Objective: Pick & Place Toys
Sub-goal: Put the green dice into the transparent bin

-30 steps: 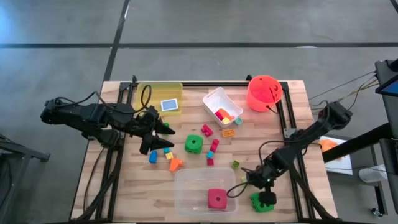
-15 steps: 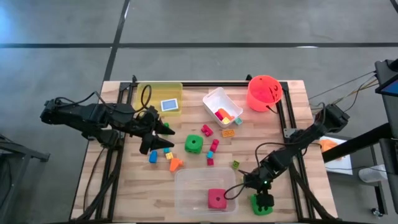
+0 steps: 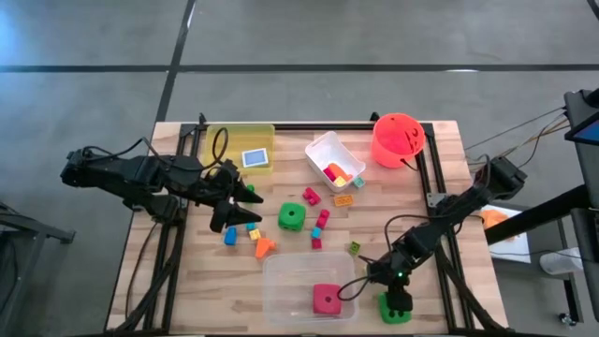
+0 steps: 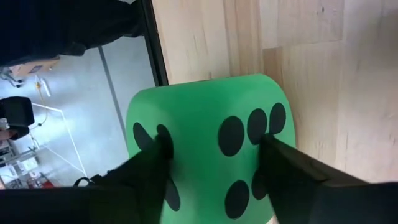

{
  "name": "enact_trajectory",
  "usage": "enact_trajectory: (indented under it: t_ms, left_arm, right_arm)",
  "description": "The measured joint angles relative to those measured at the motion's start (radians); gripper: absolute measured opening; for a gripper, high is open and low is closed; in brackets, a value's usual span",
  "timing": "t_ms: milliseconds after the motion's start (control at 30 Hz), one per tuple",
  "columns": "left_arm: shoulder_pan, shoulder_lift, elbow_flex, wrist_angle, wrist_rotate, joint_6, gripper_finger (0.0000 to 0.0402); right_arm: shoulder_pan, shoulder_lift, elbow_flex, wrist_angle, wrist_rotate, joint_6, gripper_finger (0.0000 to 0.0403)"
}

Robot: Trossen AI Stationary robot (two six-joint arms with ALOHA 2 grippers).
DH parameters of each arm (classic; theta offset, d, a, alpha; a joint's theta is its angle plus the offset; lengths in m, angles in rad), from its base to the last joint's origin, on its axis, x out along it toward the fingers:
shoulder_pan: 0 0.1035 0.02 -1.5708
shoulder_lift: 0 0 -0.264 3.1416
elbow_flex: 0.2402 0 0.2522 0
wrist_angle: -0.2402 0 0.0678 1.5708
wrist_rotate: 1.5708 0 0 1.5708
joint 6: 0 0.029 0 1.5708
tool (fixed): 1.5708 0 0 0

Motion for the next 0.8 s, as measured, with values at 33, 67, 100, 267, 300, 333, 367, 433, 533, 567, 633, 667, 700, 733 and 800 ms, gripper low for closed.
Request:
enact_trajectory:
  t_ms: [33, 67, 100, 267, 300, 333, 367, 433, 533, 567, 633, 667, 700, 733, 800]
  left_arm:
    - [0.0, 0.0, 0.0, 0.0, 0.0, 0.0, 0.0369]
    - [0.0, 0.0, 0.0, 0.0, 0.0, 0.0, 0.0369]
    - [0.0, 0.0, 0.0, 0.0, 0.0, 0.0, 0.0369]
    - [0.0, 0.0, 0.0, 0.0, 0.0, 0.001, 0.0369]
    - [0.0, 0.0, 0.0, 0.0, 0.0, 0.001, 0.0369]
    - [0.0, 0.0, 0.0, 0.0, 0.0, 0.002, 0.0369]
    - [0.0, 0.0, 0.0, 0.0, 0.0, 0.003, 0.0369]
    - [0.0, 0.0, 0.0, 0.0, 0.0, 0.003, 0.0369]
    - [0.0, 0.0, 0.0, 0.0, 0.0, 0.003, 0.0369]
    - [0.0, 0.0, 0.0, 0.0, 0.0, 0.003, 0.0369]
    - [0.0, 0.0, 0.0, 0.0, 0.0, 0.003, 0.0369]
    - [0.0, 0.0, 0.0, 0.0, 0.0, 0.003, 0.0369]
    - [0.0, 0.0, 0.0, 0.0, 0.0, 0.003, 0.0369]
    - [0.0, 0.0, 0.0, 0.0, 0.0, 0.003, 0.0369]
    - [0.0, 0.0, 0.0, 0.0, 0.0, 0.003, 0.0369]
  right_arm:
    - [0.0, 0.0, 0.0, -0.001, 0.0, 0.0, 0.0184]
    - [0.0, 0.0, 0.0, -0.004, 0.002, 0.0, 0.0174]
    - [0.0, 0.0, 0.0, -0.007, 0.002, 0.004, 0.0166]
    - [0.001, -0.001, 0.001, -0.045, 0.002, 0.032, 0.0154]
    - [0.001, -0.002, 0.001, -0.048, 0.002, 0.041, 0.0154]
    - [0.001, -0.002, 0.001, -0.049, 0.002, 0.048, 0.0152]
    - [0.001, -0.003, 0.001, -0.049, 0.003, 0.049, 0.0149]
    - [0.001, -0.005, 0.0, -0.047, 0.006, 0.052, 0.0146]
    - [0.001, -0.007, 0.006, -0.049, 0.013, 0.058, 0.0146]
    - [0.002, -0.007, 0.012, -0.053, 0.016, 0.057, 0.0146]
    - [0.002, -0.011, 0.024, -0.058, 0.026, 0.056, 0.0146]
    - [0.003, -0.015, 0.031, -0.064, 0.038, 0.056, 0.0145]
    - [0.003, -0.017, 0.039, -0.067, 0.048, 0.056, 0.0141]
    - [0.003, -0.025, 0.046, -0.074, 0.063, 0.055, 0.0136]
    - [0.003, -0.033, 0.06, -0.09, 0.087, 0.055, 0.0126]
